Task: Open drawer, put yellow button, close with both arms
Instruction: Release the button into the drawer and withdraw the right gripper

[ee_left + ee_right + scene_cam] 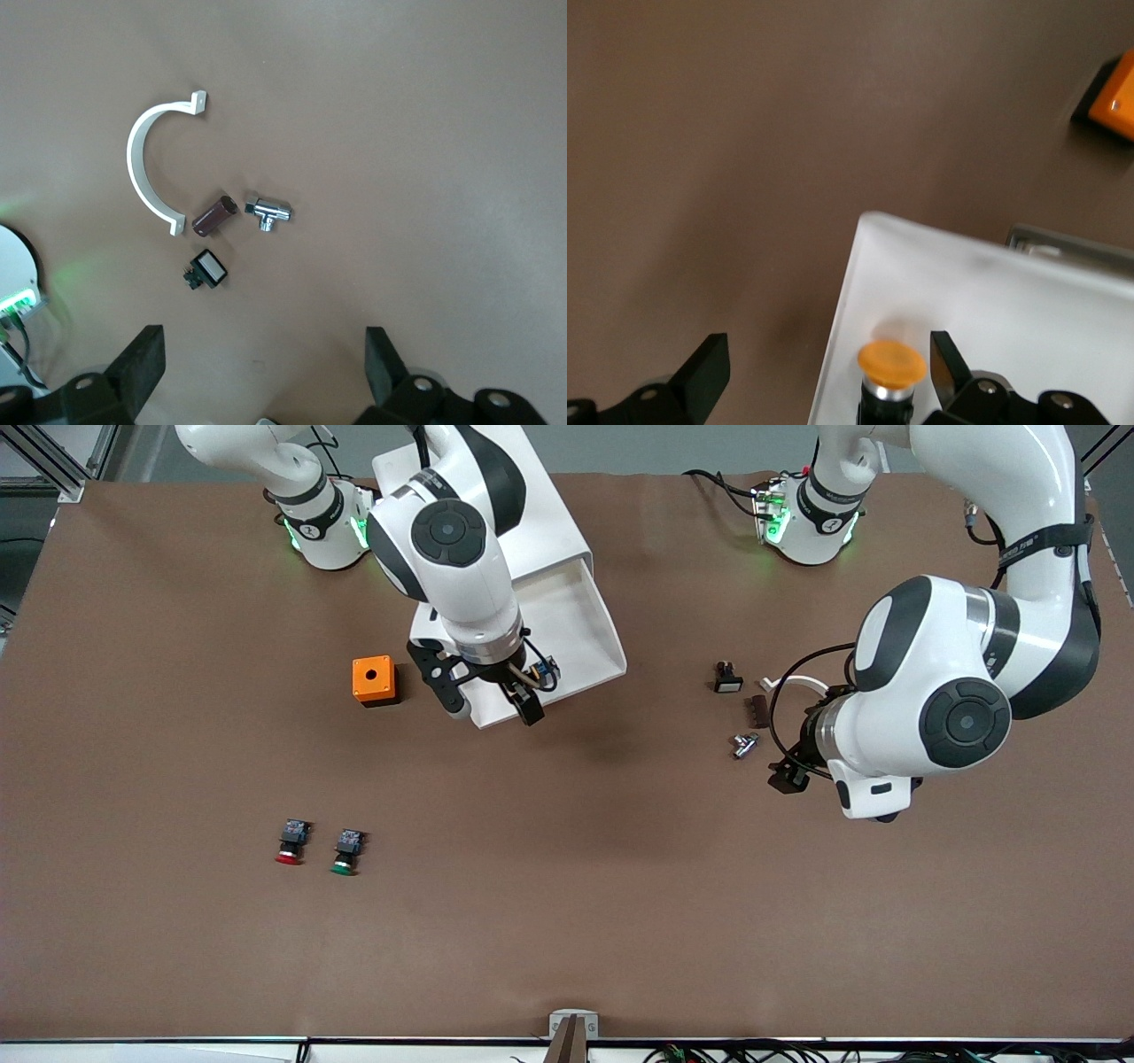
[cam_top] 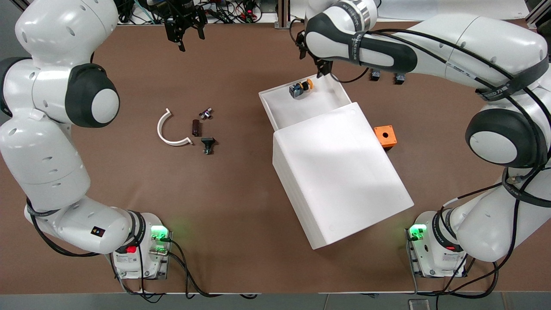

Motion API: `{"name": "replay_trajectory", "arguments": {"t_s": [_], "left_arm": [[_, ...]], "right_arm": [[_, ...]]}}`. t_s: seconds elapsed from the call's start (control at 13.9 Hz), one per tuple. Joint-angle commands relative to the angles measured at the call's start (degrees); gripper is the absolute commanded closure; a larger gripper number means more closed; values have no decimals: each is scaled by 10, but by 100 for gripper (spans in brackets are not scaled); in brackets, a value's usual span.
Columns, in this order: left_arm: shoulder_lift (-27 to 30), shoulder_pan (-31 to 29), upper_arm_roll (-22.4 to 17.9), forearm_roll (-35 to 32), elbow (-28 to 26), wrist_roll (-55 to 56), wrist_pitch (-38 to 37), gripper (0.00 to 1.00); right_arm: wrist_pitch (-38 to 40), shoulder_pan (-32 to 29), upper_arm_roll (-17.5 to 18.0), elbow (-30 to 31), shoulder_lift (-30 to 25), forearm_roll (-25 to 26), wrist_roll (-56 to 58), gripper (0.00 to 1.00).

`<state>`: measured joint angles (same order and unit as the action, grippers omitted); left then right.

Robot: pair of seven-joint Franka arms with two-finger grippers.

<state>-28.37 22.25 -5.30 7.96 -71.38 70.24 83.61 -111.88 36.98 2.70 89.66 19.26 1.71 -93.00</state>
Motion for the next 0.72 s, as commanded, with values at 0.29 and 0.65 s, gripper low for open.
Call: {"name": "replay_trajectory", "arguments": {"t_s": [0.29,0.65], "left_arm": [[45,13,-1,-43,-16,-129,-10,0],[56,26,35,-48,-18,-218,-13,1]], "right_arm": [[124,-203,5,-55,-62,-20,291,0],[223,-319,4,-61,-113,-21,532,0]]}}
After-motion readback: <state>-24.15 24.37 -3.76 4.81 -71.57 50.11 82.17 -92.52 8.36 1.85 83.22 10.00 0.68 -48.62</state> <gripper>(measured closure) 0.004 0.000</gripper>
